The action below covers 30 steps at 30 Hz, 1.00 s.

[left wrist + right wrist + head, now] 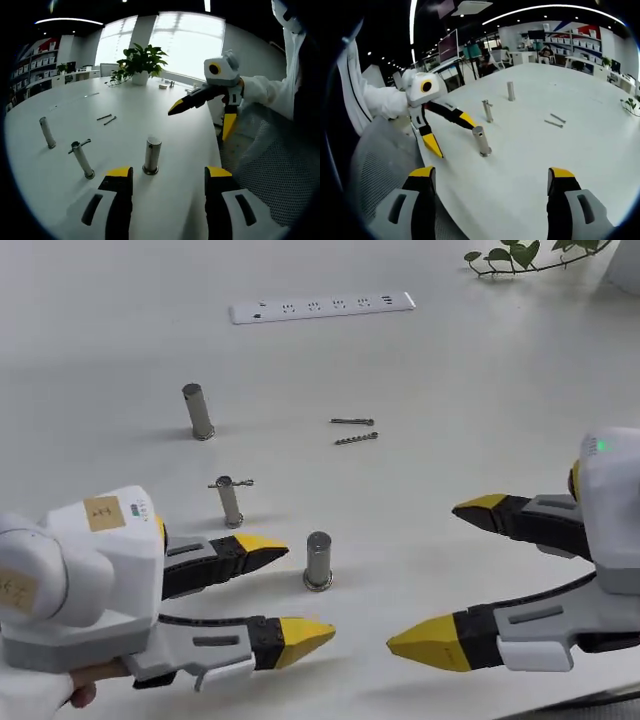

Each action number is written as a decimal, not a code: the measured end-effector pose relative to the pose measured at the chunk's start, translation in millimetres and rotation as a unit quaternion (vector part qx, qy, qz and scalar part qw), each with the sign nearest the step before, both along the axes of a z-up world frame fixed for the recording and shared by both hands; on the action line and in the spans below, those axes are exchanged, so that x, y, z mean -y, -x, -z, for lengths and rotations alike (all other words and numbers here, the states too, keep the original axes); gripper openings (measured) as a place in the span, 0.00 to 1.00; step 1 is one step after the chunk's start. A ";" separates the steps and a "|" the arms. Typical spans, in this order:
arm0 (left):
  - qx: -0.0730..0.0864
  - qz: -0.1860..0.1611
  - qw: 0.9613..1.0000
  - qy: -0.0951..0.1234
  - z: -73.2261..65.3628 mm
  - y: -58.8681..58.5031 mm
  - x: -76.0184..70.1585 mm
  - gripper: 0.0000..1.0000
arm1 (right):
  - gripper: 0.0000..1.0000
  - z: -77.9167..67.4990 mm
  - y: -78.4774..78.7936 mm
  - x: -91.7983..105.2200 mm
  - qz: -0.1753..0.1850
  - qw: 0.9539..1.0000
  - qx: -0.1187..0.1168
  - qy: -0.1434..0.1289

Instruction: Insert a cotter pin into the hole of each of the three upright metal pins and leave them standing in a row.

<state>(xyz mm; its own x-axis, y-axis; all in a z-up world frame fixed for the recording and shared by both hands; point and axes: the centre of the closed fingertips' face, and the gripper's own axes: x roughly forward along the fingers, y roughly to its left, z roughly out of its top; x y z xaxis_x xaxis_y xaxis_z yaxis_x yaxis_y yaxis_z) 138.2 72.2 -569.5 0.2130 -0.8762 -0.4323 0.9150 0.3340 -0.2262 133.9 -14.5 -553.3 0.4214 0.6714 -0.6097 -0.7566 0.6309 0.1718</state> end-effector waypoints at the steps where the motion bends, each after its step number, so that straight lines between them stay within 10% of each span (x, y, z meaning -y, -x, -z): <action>1: -0.002 -0.006 1.000 -0.003 1.6 -0.4 -2.0 0.60 | 0.91 -0.1 0.5 -0.3 -0.002 1.000 -0.001 0.002; 8: -0.006 -0.015 1.000 -0.013 0.2 5.1 -8.8 0.89 | 0.91 -3.6 1.2 -0.2 -0.005 1.000 0.003 0.006; 30: -0.022 -0.087 0.996 0.011 -13.9 7.9 -30.0 0.99 | 0.88 -14.7 -25.3 12.3 -0.042 0.998 0.014 0.051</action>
